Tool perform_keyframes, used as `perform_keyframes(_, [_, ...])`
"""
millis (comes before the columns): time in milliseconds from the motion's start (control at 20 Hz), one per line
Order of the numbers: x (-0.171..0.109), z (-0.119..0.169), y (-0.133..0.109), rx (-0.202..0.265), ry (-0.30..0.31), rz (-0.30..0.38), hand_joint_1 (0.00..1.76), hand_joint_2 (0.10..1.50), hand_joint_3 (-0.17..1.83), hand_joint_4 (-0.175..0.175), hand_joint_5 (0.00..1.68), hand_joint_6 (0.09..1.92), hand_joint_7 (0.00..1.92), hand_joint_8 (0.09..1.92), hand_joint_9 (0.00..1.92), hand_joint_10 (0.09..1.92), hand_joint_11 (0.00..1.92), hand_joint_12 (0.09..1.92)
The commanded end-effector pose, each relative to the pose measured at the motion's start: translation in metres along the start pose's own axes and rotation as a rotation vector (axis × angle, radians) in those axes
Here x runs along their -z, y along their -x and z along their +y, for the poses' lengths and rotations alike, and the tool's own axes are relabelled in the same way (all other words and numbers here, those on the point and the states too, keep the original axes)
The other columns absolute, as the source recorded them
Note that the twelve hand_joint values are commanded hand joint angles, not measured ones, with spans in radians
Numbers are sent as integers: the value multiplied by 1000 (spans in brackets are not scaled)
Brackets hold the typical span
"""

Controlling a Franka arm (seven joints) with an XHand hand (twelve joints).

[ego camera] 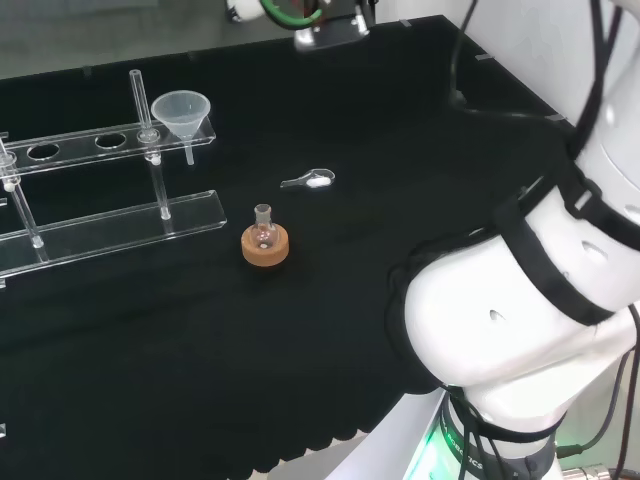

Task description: Pick up the funnel from the transparent funnel stand.

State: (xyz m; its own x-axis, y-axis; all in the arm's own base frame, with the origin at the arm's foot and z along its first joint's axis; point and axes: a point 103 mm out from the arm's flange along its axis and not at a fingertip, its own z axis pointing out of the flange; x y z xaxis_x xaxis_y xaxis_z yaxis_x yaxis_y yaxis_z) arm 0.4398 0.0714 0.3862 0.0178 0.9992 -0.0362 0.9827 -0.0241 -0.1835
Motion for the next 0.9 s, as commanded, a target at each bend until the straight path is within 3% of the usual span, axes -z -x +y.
perform_keyframes(50, [-11,32,-42,77,-13,-8,0,1094,374,5,188,87,13,483,142,680,51,1415])
perform_keyframes(300, [-27,47,-56,110,-72,-18,60,1052,340,2,143,87,3,493,142,692,42,1422])
perform_keyframes(600, [-40,64,-75,148,-129,-37,312,901,257,7,97,87,0,425,128,707,44,1432])
perform_keyframes(900, [-56,73,-82,176,-208,14,398,827,217,13,76,87,0,384,116,724,67,1448])
